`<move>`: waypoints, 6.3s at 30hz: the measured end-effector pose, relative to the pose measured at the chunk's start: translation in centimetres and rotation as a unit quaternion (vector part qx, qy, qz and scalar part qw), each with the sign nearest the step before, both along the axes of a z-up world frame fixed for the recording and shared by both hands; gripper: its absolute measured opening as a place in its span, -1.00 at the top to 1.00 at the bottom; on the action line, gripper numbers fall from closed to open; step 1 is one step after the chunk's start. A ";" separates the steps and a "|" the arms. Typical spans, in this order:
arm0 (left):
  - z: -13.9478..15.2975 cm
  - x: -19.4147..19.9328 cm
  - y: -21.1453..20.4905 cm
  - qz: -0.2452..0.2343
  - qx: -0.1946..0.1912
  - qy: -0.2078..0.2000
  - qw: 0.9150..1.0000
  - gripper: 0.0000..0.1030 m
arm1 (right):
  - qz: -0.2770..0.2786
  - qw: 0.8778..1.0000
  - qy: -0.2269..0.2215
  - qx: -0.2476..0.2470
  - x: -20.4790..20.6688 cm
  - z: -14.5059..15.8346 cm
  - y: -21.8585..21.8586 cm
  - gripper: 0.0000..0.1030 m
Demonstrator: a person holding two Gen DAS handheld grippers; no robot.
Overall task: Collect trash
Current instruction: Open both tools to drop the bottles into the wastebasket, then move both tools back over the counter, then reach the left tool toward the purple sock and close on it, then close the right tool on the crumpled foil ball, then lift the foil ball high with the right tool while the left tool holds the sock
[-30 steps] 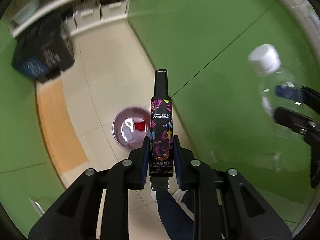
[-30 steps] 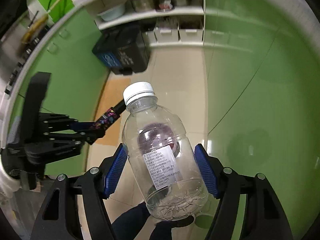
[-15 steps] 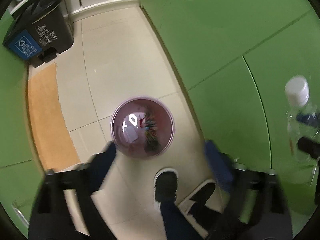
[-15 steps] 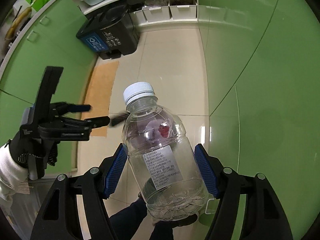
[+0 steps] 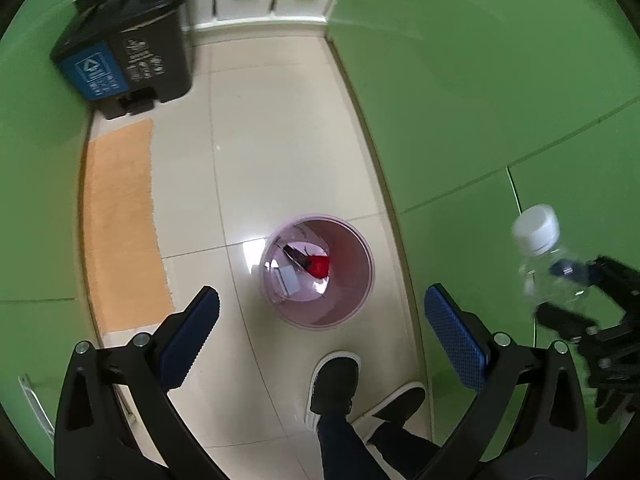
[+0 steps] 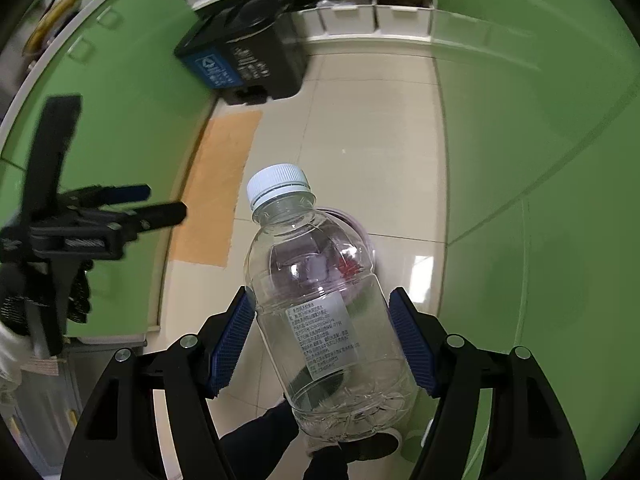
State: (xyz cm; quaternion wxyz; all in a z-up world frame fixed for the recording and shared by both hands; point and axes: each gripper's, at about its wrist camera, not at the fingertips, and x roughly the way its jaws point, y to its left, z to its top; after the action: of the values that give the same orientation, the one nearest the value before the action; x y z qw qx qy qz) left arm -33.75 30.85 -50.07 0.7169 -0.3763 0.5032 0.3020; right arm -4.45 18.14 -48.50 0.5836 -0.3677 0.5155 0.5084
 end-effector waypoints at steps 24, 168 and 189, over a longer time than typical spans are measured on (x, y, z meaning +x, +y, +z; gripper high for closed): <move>0.9 -4.6 0.8 0.048 0.015 -0.009 0.999 -0.95 | 0.005 0.999 -0.015 -0.032 -1.1 -6.7 4.4 -0.87; 40.4 42.0 -19.6 -0.360 0.109 -0.117 0.919 0.61 | -0.335 0.919 -0.116 0.172 29.6 43.8 -24.4 0.25; 44.6 36.2 -21.9 -0.367 0.132 -0.158 0.907 0.61 | -0.338 0.889 -0.144 0.274 23.3 51.2 -27.4 0.24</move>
State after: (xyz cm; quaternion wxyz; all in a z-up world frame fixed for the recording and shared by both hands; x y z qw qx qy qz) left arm 2.43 8.99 -5.42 0.8903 -0.1100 0.4415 0.0176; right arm 18.87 -9.22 2.70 0.8653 -0.0660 0.3592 0.3434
